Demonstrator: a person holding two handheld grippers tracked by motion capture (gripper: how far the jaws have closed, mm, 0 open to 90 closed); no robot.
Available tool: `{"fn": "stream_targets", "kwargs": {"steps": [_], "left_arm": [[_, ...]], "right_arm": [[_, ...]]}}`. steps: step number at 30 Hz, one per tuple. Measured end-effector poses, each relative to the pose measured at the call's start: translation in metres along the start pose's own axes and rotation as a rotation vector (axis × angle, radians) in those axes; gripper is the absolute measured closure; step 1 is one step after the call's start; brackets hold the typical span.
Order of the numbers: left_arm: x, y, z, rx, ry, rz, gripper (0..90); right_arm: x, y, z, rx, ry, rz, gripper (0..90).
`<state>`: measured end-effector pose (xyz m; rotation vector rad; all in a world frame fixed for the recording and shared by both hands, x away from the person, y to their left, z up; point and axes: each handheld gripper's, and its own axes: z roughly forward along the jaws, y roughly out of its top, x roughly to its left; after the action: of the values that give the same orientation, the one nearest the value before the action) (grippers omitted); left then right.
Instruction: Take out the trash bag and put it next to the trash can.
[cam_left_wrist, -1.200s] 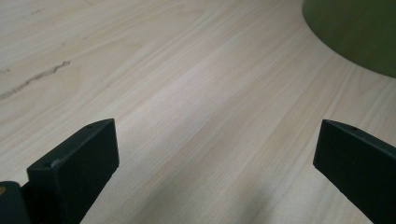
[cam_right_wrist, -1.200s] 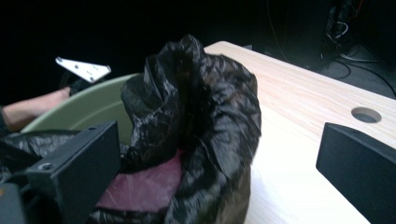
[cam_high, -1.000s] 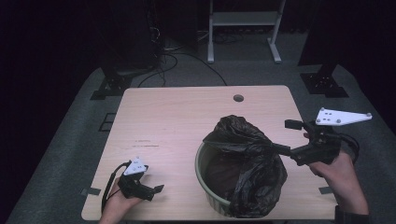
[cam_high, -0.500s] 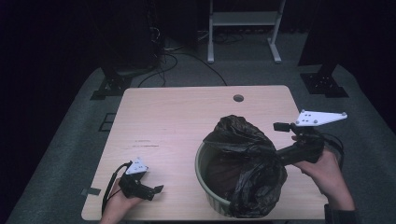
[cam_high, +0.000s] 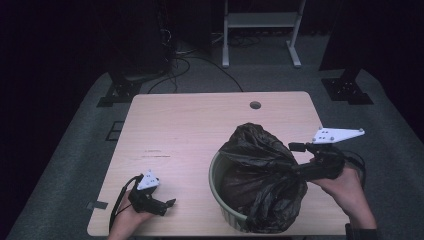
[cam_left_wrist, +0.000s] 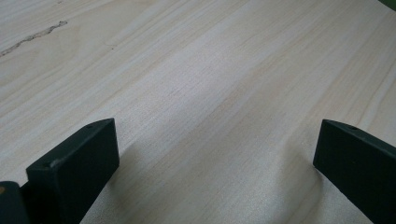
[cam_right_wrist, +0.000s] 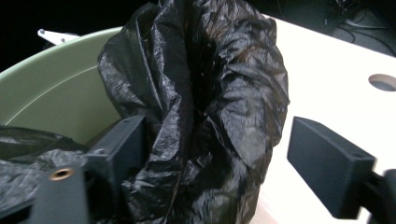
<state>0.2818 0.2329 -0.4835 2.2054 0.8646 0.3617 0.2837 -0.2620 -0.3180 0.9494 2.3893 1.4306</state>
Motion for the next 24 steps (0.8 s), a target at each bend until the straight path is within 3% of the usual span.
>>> {"fn": "stream_targets", "kwargs": {"steps": [11,17,24], "left_arm": [[-0.002,0.0,0.001,0.007,0.012,0.012,0.0],[-0.002,0.0,0.001,0.007,0.012,0.012,0.0],[-0.002,0.0,0.001,0.007,0.013,0.012,0.0]], "right_arm": [[-0.01,-0.007,-0.001,0.04,0.037,0.073,50.7],[-0.01,-0.008,-0.003,0.019,0.029,0.07,57.9],[-0.009,-0.009,-0.01,-0.053,-0.004,0.066,70.4]]}}
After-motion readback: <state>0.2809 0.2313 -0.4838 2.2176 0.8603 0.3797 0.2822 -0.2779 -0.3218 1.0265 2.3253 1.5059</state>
